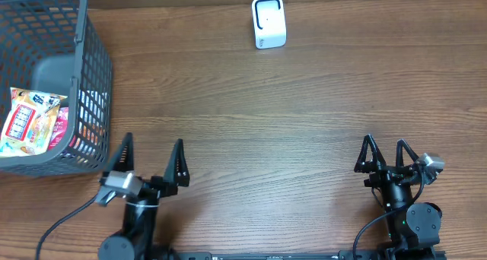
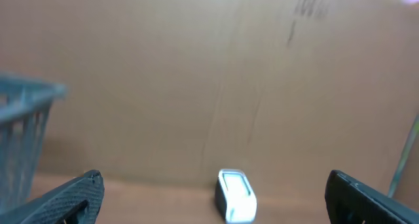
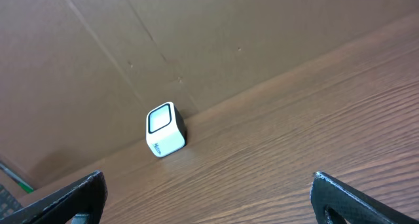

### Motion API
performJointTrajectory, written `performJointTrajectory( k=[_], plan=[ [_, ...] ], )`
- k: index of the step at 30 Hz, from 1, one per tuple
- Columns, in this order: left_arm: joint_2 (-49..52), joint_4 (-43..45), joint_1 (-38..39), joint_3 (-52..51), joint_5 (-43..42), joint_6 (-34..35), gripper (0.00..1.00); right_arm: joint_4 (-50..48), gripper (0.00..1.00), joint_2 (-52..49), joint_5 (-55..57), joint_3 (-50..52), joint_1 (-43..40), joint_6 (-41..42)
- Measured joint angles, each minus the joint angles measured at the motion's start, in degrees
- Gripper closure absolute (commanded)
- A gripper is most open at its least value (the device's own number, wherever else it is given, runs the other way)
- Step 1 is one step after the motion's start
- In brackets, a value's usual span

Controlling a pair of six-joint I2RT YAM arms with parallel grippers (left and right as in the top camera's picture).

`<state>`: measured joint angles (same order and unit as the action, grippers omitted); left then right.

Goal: Scan the item barcode
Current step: 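Raise the left gripper and swing it toward the grey basket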

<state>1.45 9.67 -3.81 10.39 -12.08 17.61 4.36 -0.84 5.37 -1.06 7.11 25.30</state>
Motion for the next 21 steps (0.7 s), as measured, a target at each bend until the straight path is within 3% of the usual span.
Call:
performJointTrajectory(
  k=[6,13,16,21],
  plan=[
    [16.3,5.2,0.0,10.3,-1.4,-1.7,0.00,0.1,0.00,0.2,0.0,0.0,0.0,0.0],
    [51.3,17.0,1.6,31.8,-12.8,-4.2,0.00,0.1,0.00,0.3,0.0,0.0,0.0,0.0],
    [57.5,16.9,5.0,35.7,-14.9,-6.8,0.00,0.0,0.00,0.3,0.0,0.0,0.0,0.0],
    [58.8,15.4,9.5,36.3,-14.4,-9.8,0.00,0.0,0.00,0.3,0.0,0.0,0.0,0.0]
  ],
)
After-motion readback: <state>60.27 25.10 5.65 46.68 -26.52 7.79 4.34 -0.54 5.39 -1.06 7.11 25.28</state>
